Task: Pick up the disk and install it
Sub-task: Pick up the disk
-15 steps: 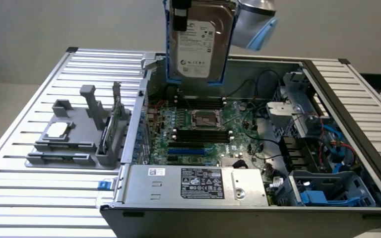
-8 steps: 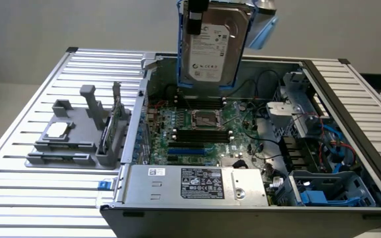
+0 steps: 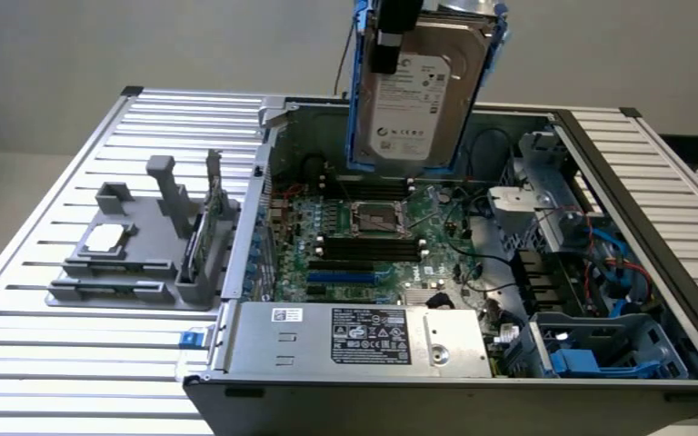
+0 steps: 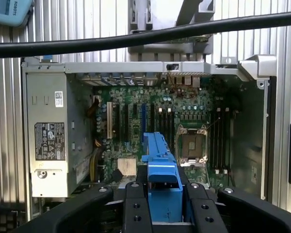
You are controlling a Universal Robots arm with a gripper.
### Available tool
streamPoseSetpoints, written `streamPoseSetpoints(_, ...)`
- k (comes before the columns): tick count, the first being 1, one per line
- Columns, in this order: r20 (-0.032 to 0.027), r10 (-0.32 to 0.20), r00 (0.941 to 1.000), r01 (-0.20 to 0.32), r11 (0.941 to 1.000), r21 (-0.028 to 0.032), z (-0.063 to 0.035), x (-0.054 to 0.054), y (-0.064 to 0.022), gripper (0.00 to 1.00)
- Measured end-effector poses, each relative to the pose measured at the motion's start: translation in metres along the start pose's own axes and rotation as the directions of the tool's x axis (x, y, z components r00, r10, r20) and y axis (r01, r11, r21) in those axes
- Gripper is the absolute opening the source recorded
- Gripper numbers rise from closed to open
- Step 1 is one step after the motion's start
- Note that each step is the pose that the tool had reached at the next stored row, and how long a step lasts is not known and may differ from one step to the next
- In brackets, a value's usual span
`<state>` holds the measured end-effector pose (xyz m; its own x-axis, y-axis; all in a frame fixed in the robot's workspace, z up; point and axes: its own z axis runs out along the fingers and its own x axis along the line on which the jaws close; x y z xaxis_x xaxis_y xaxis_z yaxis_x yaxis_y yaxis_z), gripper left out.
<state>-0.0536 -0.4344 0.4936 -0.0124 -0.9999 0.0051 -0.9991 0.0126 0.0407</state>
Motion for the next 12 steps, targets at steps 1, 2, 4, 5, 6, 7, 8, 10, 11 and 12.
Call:
streamPoseSetpoints(1,0.0001,0.0,1.0,0.0,1.0,-0.0002,-0.0001,0.002,-0.0029,0.33)
streamPoseSetpoints(2,0.0002,0.0,1.0,0.0,1.0,-0.0005,-0.0002,0.004,-0.0059,0.33)
streamPoseSetpoints(4,0.0003,0.0,1.0,0.0,1.0,-0.0011,-0.0005,0.008,-0.0123,0.33)
streamPoseSetpoints(5,0.0004,0.0,1.0,0.0,1.0,-0.0014,-0.0006,0.01,-0.0154,0.33)
streamPoseSetpoints(6,0.0004,0.0,1.0,0.0,1.0,-0.0018,-0.0007,0.011,-0.0186,0.33)
streamPoseSetpoints(7,0.0005,0.0,1.0,0.0,1.0,-0.0021,-0.0008,0.013,-0.0218,0.33)
streamPoseSetpoints(8,0.0005,0.0,1.0,0.0,1.0,-0.0025,-0.0009,0.015,-0.0249,0.33)
streamPoseSetpoints(10,0.0006,0.0,1.0,0.0,1.0,-0.0031,-0.0012,0.019,-0.0312,0.33)
streamPoseSetpoints(11,0.0006,0.0,1.0,0.0,1.0,-0.0035,-0.0013,0.021,-0.0346,0.33)
streamPoseSetpoints(12,0.0007,0.0,1.0,0.0,1.0,-0.0038,-0.0014,0.023,-0.0377,0.33)
